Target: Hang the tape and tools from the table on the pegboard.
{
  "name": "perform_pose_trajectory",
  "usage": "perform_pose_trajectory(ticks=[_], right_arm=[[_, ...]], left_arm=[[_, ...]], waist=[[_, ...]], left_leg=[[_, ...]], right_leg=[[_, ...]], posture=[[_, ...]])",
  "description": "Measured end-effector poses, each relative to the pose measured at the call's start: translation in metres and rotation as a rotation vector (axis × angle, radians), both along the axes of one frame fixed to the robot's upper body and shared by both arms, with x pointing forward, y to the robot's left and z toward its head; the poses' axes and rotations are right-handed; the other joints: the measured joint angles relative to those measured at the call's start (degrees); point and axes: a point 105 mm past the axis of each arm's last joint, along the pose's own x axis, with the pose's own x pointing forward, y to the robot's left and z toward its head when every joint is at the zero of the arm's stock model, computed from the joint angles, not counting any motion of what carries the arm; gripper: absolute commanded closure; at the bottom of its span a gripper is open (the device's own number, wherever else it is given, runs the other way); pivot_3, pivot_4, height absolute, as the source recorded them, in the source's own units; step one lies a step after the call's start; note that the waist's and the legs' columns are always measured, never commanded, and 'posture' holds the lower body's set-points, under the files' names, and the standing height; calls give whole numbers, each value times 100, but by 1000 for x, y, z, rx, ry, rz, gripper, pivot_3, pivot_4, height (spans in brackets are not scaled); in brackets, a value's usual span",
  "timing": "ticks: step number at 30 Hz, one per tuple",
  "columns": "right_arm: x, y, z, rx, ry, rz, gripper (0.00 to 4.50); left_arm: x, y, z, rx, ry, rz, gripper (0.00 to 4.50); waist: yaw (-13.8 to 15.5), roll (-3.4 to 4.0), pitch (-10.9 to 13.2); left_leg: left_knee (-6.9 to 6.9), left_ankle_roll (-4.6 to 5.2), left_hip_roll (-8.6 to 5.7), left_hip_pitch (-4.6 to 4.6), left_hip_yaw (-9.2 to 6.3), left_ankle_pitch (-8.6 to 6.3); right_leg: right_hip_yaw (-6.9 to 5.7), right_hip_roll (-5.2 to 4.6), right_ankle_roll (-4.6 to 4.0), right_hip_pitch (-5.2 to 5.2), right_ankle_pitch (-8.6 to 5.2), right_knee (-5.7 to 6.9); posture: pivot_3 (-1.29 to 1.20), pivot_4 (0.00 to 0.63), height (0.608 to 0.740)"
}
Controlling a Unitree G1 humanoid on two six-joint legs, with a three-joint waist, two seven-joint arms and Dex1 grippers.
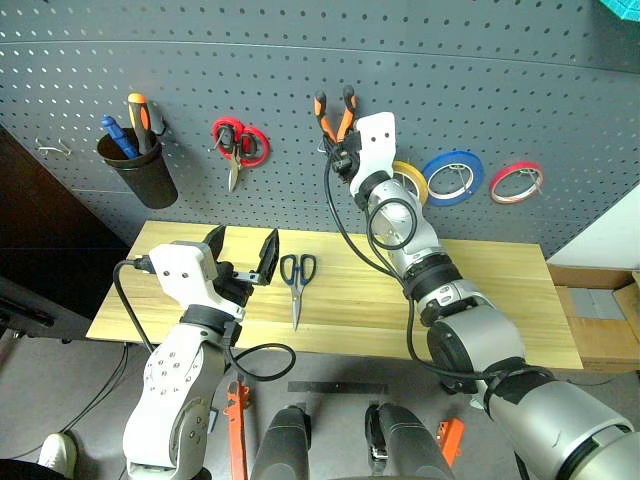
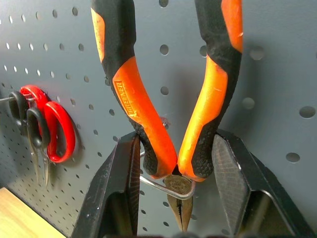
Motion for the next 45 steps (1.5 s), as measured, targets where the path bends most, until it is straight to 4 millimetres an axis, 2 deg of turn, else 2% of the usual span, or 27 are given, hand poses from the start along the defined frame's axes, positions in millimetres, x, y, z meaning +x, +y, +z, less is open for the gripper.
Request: perform_pose_trajectory(ticks=[2,3,4,9,10,13,18,23,28,32,38,42,45], right_arm=[[0,0,-1,-9,1,-6,2653],[0,0,0,-19,-3,-11,2061],[1,0,-2,-25,3,-16,1904],[3,-2,-10,-58,24,-25,224],[2,0,-11,-63,24,-21,31],[2,-2,-16,-63,38,-24,31],[-1,-18,-25,-68,56,-35,31],[-21,-30,-19,-78,23,14,31],[-52,-38,-11,-107,14,102,31],[-81,-46,-27,-189,80,243,31],[-108,-59,-71,-360,225,433,31],[-118,-67,-81,-473,231,515,31],[-125,-66,-85,-523,232,581,31]], left_arm=[[0,0,0,0,0,0,0],[0,0,0,0,0,0,0],[0,0,1,0,-1,-1,0],[2,-1,4,0,-14,-5,0],[2,-2,5,0,-19,-7,0],[3,-2,6,0,-21,-9,0],[5,-2,5,0,-16,-13,0],[4,-2,5,4,-20,-20,0],[3,0,-2,-2,11,4,0],[1,3,-31,-61,136,86,0],[8,-6,-78,-112,353,152,0],[17,-9,-104,-127,486,200,0],[30,-15,-114,-115,550,215,0]], waist=[[1,0,0],[2,0,0],[2,0,0],[-5,0,9],[-4,0,9],[1,0,9],[-8,0,9],[-6,0,8],[-19,-1,5],[-19,-3,4],[-32,-5,5],[-47,-9,7],[-64,-13,9]], left_leg=[[0,0,0,0,0,0],[0,0,0,-1,1,0],[0,0,0,-1,1,0],[-4,0,0,-7,1,0],[-4,0,0,-7,0,0],[-1,-2,1,-6,0,1],[-6,-2,0,-14,2,1],[-16,-6,13,-28,-1,-2],[-16,-15,13,-31,-1,-7],[-12,-15,8,-33,-1,-8],[1,-13,-16,-29,10,-6],[3,-13,-19,-28,11,-6],[0,-13,-15,-29,11,-6]], right_leg=[[-2,0,1,0,-1,0],[-3,0,1,0,-1,0],[-3,0,1,0,-1,0],[0,0,1,-7,-1,-4],[-2,0,1,-7,-1,-3],[-6,0,2,-5,0,-2],[1,0,3,-14,-1,-5],[2,-4,-5,-31,3,-9],[5,-5,7,-35,-4,-14],[6,-20,25,-31,-13,-18],[16,-8,52,-23,-1,-27],[17,5,56,-22,2,-31],[12,13,56,-23,2,-30]], posture=[[179,257,740],[179,257,740],[178,257,740],[172,248,740],[171,246,740],[164,236,740],[156,223,740],[141,203,740],[122,191,740],[106,195,740],[82,204,740],[63,213,740],[50,221,740]])
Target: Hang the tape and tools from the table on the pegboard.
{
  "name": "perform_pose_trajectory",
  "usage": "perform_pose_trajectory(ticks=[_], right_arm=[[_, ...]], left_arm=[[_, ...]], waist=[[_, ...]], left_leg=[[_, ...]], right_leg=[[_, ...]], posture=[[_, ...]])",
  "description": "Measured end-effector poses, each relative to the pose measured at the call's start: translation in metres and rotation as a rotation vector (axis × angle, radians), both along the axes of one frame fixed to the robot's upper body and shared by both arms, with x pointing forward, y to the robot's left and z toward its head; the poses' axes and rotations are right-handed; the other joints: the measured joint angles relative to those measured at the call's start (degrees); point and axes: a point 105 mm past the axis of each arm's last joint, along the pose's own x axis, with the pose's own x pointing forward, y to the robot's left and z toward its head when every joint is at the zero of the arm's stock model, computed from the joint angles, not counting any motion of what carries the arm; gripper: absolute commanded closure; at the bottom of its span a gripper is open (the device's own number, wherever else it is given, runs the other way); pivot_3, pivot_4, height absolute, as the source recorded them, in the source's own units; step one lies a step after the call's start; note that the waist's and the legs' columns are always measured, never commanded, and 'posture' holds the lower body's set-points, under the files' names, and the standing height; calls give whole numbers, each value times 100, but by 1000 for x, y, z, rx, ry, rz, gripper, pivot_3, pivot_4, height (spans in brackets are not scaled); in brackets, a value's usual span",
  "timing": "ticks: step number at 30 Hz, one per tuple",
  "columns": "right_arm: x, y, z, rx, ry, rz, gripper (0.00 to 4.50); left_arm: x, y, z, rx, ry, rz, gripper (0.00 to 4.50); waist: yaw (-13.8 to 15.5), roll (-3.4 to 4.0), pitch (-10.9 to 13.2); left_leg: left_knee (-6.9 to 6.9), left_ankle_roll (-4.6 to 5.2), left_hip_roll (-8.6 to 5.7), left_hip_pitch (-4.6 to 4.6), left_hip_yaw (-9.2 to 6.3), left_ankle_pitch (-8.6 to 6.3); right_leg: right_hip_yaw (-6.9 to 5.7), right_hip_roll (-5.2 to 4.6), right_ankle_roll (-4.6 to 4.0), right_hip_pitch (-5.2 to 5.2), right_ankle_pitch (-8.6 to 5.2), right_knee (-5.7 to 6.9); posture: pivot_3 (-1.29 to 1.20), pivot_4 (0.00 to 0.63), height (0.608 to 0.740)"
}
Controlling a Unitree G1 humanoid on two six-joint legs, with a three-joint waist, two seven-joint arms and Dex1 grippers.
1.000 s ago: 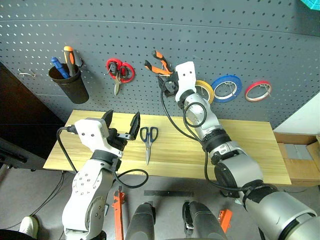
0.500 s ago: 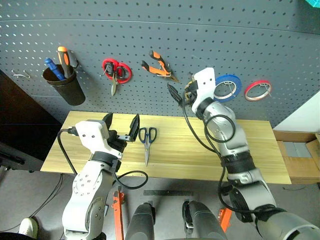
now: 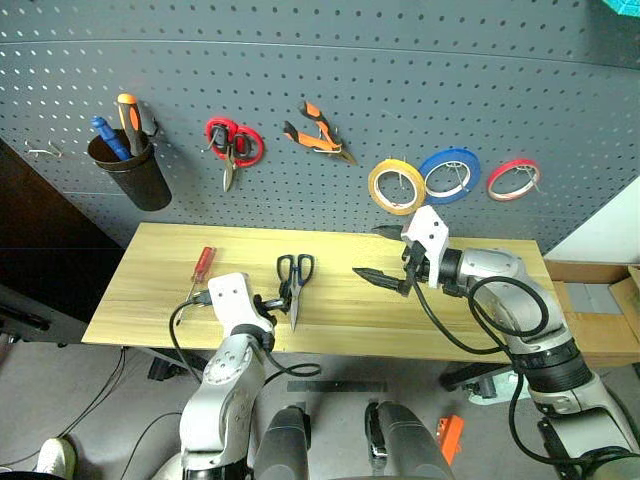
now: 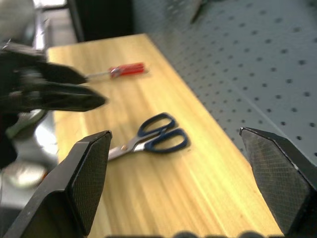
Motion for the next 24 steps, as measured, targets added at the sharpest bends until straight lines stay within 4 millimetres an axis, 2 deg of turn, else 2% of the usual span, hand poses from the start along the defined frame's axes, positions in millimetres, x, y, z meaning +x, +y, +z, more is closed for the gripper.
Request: perform_pose_trajectory(ticks=[5,9,17,22,24], right_arm=[[-13,3,-12,-72,52,113,31],[-21,2,-18,-129,57,182,31],[-25,-5,-40,-243,60,225,31],[-23,-4,-42,-241,55,220,31],[-23,-2,-42,-236,54,217,31]], left_arm=[[22,-18,-17,84,98,-38,0],[31,-25,-27,125,204,-38,0],[24,-29,-50,148,344,-57,0],[22,-31,-64,161,407,-73,0],[26,-33,-63,173,409,-78,0]], waist=[[-51,-19,12],[-99,-42,26],[-125,-56,64],[-136,-58,90],[-141,-57,109]], left_leg=[[-2,0,-1,-1,-4,0],[-1,-1,-3,-1,-3,0],[-3,-2,1,2,-5,-1],[-2,-3,-2,10,-3,0],[-1,-3,-2,11,-3,0]], right_leg=[[5,-1,0,1,0,-2],[7,-4,1,3,1,-7],[8,-5,1,2,1,-3],[10,-5,2,8,1,0],[12,-5,2,9,1,0]], posture=[[33,237,740],[16,256,740],[6,281,740],[-7,291,740],[-9,293,740]])
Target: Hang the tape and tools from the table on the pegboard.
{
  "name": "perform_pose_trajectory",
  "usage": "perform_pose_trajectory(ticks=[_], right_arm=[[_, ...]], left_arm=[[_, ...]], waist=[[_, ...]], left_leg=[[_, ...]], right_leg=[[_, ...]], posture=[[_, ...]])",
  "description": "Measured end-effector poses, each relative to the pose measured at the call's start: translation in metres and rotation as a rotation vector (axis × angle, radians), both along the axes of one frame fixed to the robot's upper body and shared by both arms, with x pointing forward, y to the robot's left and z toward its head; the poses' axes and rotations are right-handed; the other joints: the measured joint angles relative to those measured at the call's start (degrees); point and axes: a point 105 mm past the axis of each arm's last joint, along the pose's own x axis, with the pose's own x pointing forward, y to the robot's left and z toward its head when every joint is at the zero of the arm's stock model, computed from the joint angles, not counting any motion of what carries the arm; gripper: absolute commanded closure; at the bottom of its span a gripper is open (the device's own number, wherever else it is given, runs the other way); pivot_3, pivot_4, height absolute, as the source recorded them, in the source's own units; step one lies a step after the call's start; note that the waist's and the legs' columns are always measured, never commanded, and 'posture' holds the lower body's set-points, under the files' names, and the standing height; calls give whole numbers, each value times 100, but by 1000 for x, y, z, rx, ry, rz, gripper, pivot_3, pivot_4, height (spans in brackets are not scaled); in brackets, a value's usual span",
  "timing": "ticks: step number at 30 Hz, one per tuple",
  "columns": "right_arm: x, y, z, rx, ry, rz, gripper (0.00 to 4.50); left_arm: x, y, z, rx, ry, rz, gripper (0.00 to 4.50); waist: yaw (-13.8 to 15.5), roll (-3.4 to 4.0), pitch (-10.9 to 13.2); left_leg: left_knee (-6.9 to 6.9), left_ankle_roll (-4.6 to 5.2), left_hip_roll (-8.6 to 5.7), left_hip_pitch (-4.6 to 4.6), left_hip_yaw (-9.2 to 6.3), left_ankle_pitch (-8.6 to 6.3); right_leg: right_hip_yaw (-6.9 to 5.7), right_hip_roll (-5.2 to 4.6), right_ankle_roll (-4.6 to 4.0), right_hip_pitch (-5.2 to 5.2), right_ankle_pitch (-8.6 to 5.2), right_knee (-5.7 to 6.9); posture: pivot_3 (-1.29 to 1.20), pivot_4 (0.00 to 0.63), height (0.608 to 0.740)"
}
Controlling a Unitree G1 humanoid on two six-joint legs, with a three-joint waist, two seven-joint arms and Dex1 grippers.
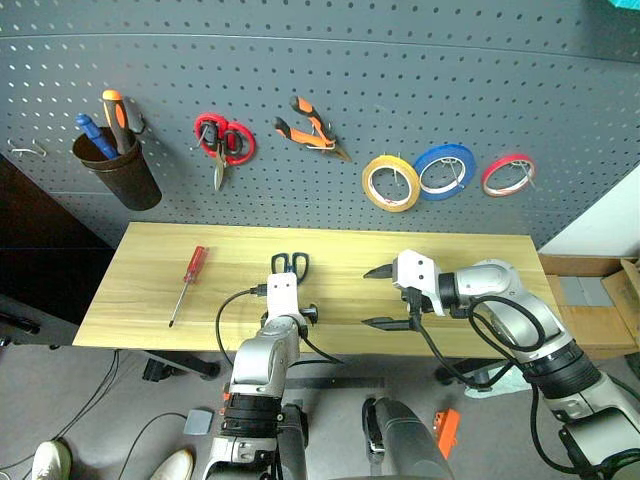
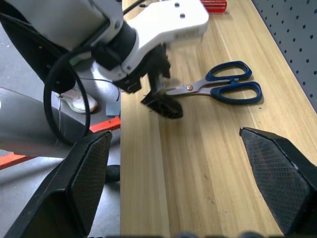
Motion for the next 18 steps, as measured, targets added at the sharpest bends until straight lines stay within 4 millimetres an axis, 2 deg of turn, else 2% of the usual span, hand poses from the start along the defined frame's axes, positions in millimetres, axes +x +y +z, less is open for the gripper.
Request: perform_pose_trajectory(ticks=[6,10,15,18], right_arm=[[1,-1,-1,6,19,-25,31],[-1,-2,-4,-1,40,-30,31],[-2,-2,-4,-5,47,-33,31],[-2,-2,-4,-4,47,-40,31]], left_arm=[[16,-12,8,25,-13,-18,0],[23,-10,12,49,-20,-13,0],[22,-3,15,77,-19,0,0],[15,4,17,94,-8,15,0]], waist=[[-5,-4,65],[-21,-4,97],[-98,-3,144],[-133,-3,193]], left_leg=[[-1,-1,-1,-1,0,0],[-2,-3,1,-1,1,0],[-3,-13,2,2,0,5],[-6,-22,3,4,1,8]], right_leg=[[1,-4,1,1,0,-2],[2,-4,1,1,0,-3],[2,-5,3,3,0,-1],[5,-5,6,2,1,2]], posture=[[-15,308,740],[-16,319,740],[-11,331,740],[-7,332,740]])
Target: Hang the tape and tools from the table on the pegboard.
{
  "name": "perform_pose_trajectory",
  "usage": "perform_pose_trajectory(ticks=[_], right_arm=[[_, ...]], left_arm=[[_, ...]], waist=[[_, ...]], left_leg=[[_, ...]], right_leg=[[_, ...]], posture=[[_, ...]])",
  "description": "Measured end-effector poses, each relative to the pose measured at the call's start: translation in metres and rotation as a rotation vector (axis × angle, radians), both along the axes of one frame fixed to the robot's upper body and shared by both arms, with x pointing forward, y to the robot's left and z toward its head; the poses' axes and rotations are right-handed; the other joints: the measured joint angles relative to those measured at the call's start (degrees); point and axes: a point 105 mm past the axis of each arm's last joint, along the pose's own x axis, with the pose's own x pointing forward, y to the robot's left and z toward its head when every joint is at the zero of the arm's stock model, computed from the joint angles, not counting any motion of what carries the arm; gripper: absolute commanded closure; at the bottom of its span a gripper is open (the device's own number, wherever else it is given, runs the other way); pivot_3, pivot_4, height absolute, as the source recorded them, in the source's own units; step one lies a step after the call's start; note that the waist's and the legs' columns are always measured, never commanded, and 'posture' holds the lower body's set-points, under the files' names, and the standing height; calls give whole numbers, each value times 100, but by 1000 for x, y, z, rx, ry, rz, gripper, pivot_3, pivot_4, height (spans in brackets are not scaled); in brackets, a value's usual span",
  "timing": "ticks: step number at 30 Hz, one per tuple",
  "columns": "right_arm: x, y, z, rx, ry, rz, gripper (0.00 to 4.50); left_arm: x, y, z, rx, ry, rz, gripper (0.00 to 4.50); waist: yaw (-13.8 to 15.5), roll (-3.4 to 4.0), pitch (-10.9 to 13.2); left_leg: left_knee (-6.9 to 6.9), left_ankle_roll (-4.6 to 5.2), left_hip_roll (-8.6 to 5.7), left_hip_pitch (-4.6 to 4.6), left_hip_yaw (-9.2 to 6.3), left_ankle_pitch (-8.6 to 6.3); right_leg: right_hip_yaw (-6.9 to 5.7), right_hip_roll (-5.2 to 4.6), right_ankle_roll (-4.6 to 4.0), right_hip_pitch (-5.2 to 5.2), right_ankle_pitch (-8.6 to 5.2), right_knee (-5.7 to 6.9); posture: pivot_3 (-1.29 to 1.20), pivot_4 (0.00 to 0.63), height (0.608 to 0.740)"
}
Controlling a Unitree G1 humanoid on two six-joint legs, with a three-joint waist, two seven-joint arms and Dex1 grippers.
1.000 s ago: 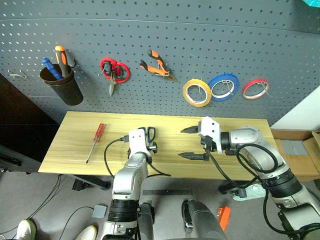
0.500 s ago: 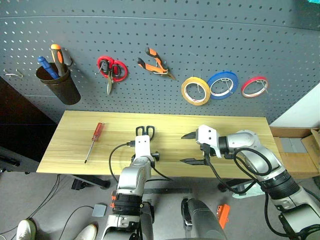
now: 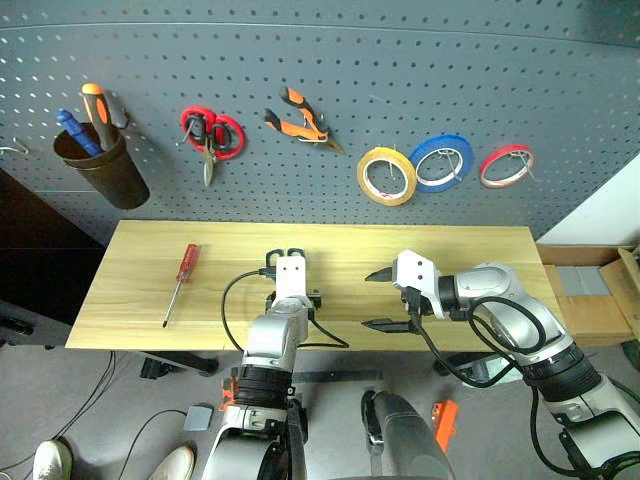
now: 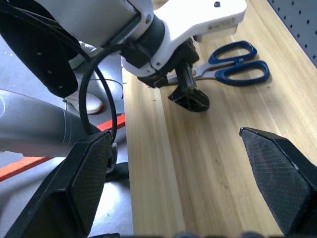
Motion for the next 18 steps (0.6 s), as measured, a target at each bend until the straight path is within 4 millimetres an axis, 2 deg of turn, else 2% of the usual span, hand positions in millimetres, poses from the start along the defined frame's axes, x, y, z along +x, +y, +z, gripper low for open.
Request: perform_pose_trajectory(ticks=[8,18], right_arm=[[2,2,0,11,-5,-22,31],[6,0,2,29,-4,-63,31]], left_arm=[[-3,7,2,17,17,-13,0],[-3,27,4,66,20,2,0]], waist=[[4,3,30],[2,4,30]], left_leg=[[-2,-17,-1,0,-1,4],[-4,-29,0,2,-1,5]], right_leg=[[-2,0,1,-1,0,0],[-1,0,3,-1,-1,0]], posture=[[-16,328,740],[-9,323,740]])
